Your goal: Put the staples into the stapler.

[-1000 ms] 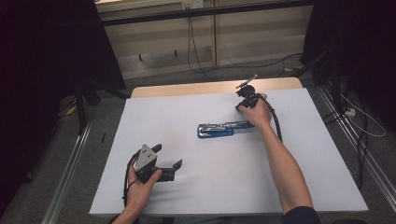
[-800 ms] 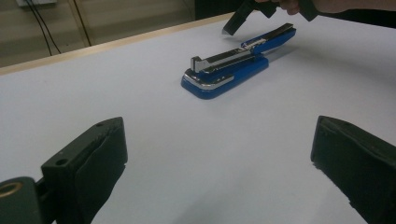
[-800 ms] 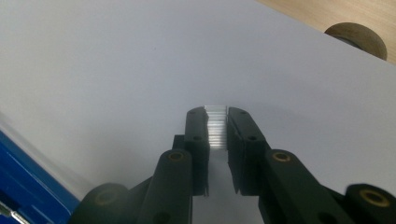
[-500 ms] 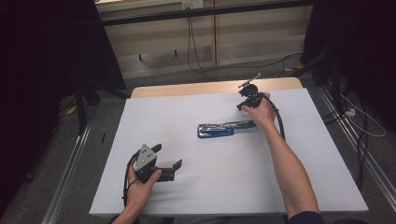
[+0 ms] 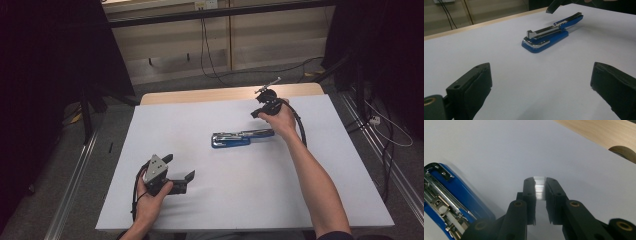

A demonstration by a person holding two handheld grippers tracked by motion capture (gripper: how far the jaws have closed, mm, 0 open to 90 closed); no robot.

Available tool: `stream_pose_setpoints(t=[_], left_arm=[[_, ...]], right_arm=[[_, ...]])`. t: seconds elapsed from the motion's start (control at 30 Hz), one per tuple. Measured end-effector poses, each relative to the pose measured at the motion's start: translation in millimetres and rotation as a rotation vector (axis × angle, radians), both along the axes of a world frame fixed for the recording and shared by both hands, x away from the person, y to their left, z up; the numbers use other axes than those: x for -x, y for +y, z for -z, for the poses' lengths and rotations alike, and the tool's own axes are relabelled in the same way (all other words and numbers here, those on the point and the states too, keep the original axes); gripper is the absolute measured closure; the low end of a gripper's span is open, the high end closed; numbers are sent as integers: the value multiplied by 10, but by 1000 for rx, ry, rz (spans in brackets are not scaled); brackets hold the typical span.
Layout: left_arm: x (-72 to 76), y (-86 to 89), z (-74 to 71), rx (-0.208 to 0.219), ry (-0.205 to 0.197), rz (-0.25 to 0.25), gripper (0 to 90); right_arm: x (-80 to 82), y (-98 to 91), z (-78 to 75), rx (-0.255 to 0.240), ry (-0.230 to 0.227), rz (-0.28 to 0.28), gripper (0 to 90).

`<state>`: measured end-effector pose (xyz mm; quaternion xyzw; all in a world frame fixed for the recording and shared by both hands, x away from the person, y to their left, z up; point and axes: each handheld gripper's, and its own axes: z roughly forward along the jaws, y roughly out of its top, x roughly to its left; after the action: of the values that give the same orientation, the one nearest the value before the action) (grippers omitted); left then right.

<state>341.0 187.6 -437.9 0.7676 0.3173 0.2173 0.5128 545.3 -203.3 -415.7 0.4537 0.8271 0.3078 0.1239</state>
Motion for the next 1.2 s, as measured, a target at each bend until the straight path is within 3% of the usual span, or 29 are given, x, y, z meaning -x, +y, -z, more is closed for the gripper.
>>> stream_pose_setpoints(t=[0.77,1.2], left_arm=[[-13,8,3,17,2,-14,38],[-7,11,-6,7,-6,-9,39]], right_arm=[[205,72,-116,-43,-55,-118,793],[295,230,-158,-30,-81,-235,793]])
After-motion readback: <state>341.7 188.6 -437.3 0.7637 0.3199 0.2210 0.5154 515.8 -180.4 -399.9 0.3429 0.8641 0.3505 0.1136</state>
